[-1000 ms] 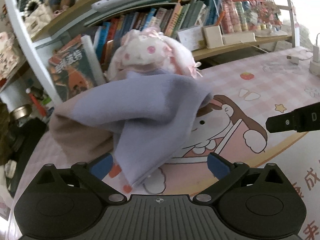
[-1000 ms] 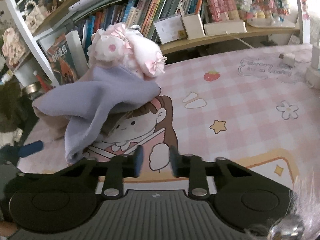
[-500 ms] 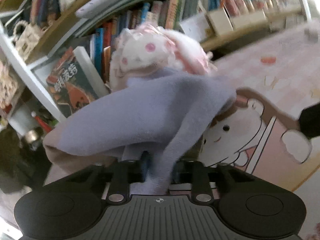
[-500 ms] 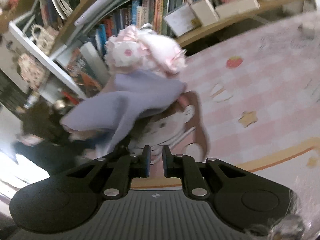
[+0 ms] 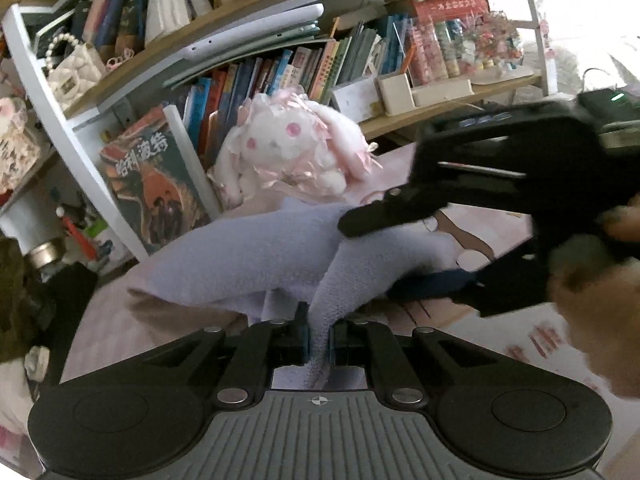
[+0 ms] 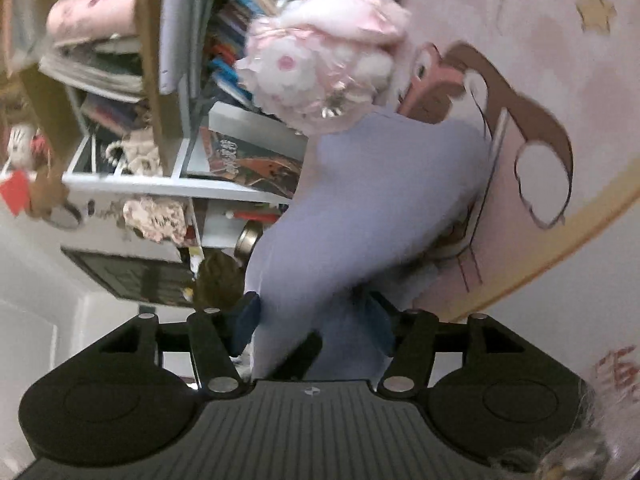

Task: Fold clothes
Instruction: 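Lift the sweater with both tools, shaking it out above the mat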

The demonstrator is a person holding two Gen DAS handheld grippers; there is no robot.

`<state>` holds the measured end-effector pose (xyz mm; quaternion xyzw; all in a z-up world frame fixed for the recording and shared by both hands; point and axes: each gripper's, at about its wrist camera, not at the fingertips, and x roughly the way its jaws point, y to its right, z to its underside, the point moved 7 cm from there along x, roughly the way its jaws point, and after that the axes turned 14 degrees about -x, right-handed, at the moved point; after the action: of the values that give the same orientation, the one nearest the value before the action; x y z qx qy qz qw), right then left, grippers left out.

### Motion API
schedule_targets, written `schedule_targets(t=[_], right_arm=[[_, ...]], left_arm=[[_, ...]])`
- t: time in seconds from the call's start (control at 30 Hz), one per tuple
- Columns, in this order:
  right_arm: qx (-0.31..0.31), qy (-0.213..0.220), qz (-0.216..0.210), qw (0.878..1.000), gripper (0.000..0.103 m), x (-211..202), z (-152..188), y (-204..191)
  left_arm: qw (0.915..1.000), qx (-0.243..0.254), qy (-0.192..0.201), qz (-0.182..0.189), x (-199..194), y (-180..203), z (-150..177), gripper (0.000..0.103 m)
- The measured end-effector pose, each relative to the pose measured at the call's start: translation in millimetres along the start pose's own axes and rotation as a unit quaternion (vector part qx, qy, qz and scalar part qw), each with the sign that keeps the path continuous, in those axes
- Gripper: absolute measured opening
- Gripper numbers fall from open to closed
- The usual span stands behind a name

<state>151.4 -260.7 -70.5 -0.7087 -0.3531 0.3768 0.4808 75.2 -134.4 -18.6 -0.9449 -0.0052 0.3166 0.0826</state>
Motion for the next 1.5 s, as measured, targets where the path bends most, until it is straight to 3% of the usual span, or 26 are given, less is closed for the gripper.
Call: schedule_targets(t=[0.1,0.3,0.37,0.4,0.43,0.57,0.67,0.73,0.77,0.87,0.93,1.1,1.27,1.3,1.4,1.5], right_arm=[[0.039,0.002,0.014,0.999,0.057,5.7,1.7,8.6],[0.045,0.009,0.046,0.998,0.047,5.0,6.6,18.4],[0.049,0.013,0.052,0.997,0.034,4.1,7.7,20.8],[0.046,0.013,0.056,0.997,0.021,3.8,8.4,20.3],[0.038,0.013,0.061,0.997,0.018,3.6,9.1,17.8],[-0.018,0.019,0.046,0.999,0.014,-3.5,7.3,-12.1],[-0.047,0.019,0.025,0.998,0.014,-7.0,5.9,-36.5],[-0.063,0.016,0.024,0.998,0.013,-8.4,6.1,-46.9],[-0.071,0.013,0.029,0.997,0.013,-9.4,7.1,-47.9],[-0.065,0.0,0.056,0.996,0.023,-11.3,12.7,-33.9],[-0.033,-0.008,0.074,0.997,0.049,-12.1,17.2,-15.3],[0.096,-0.003,0.055,0.994,0.058,-13.4,31.7,29.7],[0.141,0.018,0.059,0.988,0.061,-9.3,29.7,43.5],[0.149,0.022,0.063,0.987,0.058,-8.6,28.9,46.3],[0.132,0.019,0.067,0.989,0.012,-5.0,26.5,43.1],[0.09,0.037,0.053,0.994,0.011,-13.1,15.2,25.1]], left_arm=[[1.0,0.004,0.002,0.005,-22.0,-5.3,8.4,0.008],[0.9997,0.025,0.005,0.007,-39.4,-9.7,19.5,0.008],[0.9995,0.031,-0.003,-0.004,-28.2,-9.2,22.9,0.007],[0.9993,0.034,-0.006,-0.01,-22.6,-9.0,24.6,0.008],[0.9991,0.038,-0.01,-0.016,-17.1,-8.7,26.3,0.013],[0.9977,0.061,-0.009,-0.028,-5.5,-0.1,34.4,0.02],[0.9981,0.051,-0.014,-0.034,4.9,0.3,40.8,0.02],[0.9992,0.011,-0.019,-0.032,11.7,-9.9,42.0,0.007],[0.9993,-0.007,-0.018,-0.031,12.9,-16.1,40.5,0.007],[0.9991,-0.03,0.009,-0.03,2.8,-27.7,29.7,0.006],[0.9986,-0.033,0.029,-0.029,-8.4,-32.8,21.5,0.006],[0.9984,-0.03,0.041,-0.024,-29.6,-39.0,15.7,0.006],[0.9985,-0.028,0.039,-0.028,-37.1,-46.0,17.7,0.005],[0.9985,-0.028,0.039,-0.027,-37.7,-47.2,17.7,0.005],[0.9985,-0.03,0.037,-0.026,-39.2,-50.8,17.7,0.005],[0.9981,-0.035,0.049,-0.008,-48.0,-51.2,7.6,0.005]])
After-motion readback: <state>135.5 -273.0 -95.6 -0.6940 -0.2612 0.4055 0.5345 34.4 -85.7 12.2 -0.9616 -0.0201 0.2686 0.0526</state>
